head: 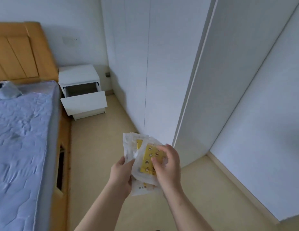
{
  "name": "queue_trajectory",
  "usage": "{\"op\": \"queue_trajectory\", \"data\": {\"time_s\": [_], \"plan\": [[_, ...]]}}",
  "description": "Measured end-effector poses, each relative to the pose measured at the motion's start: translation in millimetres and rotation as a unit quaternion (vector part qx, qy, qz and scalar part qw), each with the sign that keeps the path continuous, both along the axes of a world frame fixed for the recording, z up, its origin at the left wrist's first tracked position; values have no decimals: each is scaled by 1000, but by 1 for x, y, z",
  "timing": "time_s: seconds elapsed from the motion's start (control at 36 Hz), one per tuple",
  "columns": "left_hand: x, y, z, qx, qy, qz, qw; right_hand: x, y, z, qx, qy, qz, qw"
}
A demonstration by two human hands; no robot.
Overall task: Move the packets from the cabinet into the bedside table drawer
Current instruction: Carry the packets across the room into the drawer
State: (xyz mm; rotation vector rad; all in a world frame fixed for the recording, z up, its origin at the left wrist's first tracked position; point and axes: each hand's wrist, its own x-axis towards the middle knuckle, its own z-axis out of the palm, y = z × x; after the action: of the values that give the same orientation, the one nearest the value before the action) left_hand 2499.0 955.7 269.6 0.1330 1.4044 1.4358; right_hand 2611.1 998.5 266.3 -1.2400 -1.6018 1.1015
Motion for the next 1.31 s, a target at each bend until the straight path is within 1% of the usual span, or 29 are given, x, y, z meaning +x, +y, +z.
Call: {"op": "queue_trajectory", "data": {"time_s": [0.03,0.08,0.17,0.19,0.25,0.36,0.53,0.67,0.78,0.86,0.92,1.0,1.08,1.17,1.22,1.31], "plan": [[-6,15,3,4,4,12,1000,-6,20,1,-29,-3,-1,1000],[-19,42,8,7,10,38,999,-19,55,3,-128,27,3,991],[-42,76,13,15,17,67,998,-46,97,10,-268,136,51,953],[-51,84,13,13,21,76,997,-56,109,10,-298,152,67,940],[-69,96,12,10,26,92,995,-78,129,7,-328,150,98,928],[-116,112,6,-1,26,117,993,-127,162,-2,-354,135,149,913],[-212,154,-10,10,22,87,996,-222,215,-15,-386,126,168,898],[-308,196,-9,-8,-23,120,992,-316,256,-13,-414,174,140,883],[-383,232,5,-13,-36,128,991,-390,288,-2,-423,223,131,868],[-428,261,13,-18,-42,136,990,-433,311,1,-432,259,123,855],[-450,280,15,-16,-50,124,991,-455,329,1,-437,277,111,849],[-478,311,17,-17,-64,77,995,-487,362,-3,-431,292,99,848],[-513,349,16,-9,-41,49,998,-523,404,-7,-434,290,109,846],[-547,387,15,21,-34,25,999,-559,447,-7,-436,285,121,845],[-571,416,12,30,-34,26,999,-582,478,-6,-434,278,133,847],[-605,460,10,19,-27,60,998,-615,528,-4,-439,258,143,848]]}}
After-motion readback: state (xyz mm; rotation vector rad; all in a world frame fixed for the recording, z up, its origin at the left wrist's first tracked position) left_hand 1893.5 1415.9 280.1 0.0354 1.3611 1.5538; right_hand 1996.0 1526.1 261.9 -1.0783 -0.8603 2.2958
